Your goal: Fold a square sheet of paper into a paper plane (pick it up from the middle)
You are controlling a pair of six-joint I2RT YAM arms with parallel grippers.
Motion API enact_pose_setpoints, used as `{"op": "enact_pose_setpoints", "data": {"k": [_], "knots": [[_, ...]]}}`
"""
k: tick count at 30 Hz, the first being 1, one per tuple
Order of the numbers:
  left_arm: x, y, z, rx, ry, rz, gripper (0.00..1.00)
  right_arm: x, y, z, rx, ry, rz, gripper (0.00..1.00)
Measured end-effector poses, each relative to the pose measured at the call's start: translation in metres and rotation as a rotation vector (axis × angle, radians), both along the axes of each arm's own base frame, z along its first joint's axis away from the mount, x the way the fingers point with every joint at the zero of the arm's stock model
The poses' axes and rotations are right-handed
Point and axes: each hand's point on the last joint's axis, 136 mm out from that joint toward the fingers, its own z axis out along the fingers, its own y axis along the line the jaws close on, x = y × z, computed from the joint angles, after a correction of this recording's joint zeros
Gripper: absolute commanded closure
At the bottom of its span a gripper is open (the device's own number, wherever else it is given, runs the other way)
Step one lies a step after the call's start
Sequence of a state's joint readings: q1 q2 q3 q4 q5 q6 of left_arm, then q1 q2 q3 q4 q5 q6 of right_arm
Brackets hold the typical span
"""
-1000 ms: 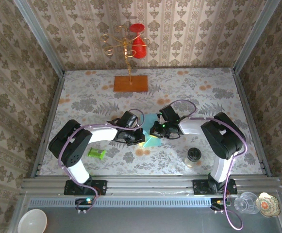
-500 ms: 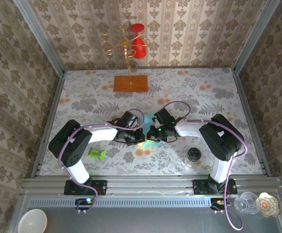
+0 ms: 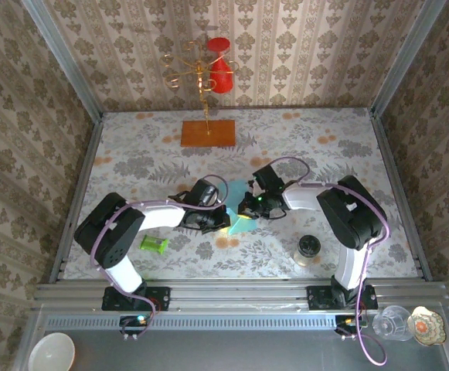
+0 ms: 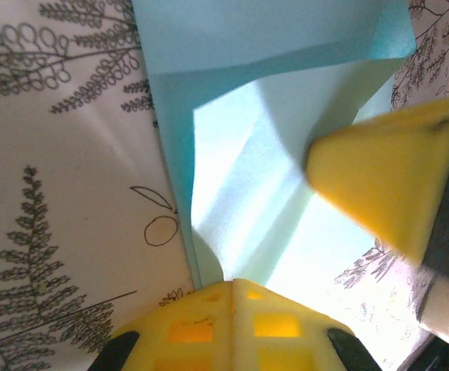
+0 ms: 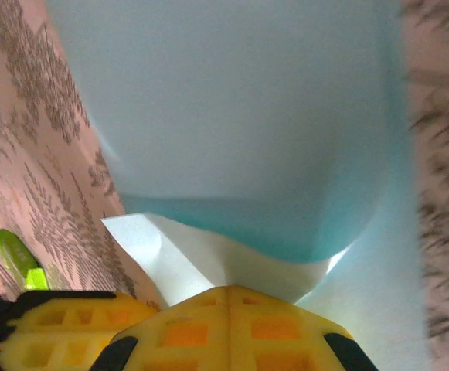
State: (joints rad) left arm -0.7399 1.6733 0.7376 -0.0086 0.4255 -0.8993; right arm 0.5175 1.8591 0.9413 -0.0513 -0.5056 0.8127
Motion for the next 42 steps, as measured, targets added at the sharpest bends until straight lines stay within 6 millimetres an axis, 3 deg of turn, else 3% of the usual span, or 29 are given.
{"op": "enact_pose_setpoints", "data": {"k": [6,10,15,19,24,31,36,42], "knots": [[-0.001,0.003,0.000,0.002,-0.006,0.010,1.00,0.024,-0.016,0.000,0.036,0.016,-0.048,1.00],[-0.001,0.005,0.001,0.011,-0.007,0.015,1.00,0.044,-0.037,0.001,0.021,-0.010,-0.105,1.00],[-0.008,0.011,0.002,0.034,0.017,0.014,1.00,0.052,-0.049,0.005,-0.004,-0.043,-0.138,0.89],[-0.008,0.016,0.007,0.054,0.024,0.023,0.91,0.044,-0.055,0.025,-0.001,-0.092,-0.148,0.83],[0.015,0.013,0.033,0.001,-0.048,0.074,0.80,0.022,-0.048,0.047,0.023,-0.134,-0.129,0.73],[0.045,0.004,0.052,-0.070,-0.122,0.137,0.76,-0.016,-0.034,0.026,0.022,-0.038,-0.123,0.66],[0.050,0.001,0.051,-0.075,-0.128,0.139,0.76,-0.019,-0.021,0.023,0.041,-0.022,-0.131,0.68],[0.054,0.012,0.056,-0.048,-0.171,0.186,0.77,-0.020,-0.014,0.013,0.044,0.004,-0.139,0.71]]}}
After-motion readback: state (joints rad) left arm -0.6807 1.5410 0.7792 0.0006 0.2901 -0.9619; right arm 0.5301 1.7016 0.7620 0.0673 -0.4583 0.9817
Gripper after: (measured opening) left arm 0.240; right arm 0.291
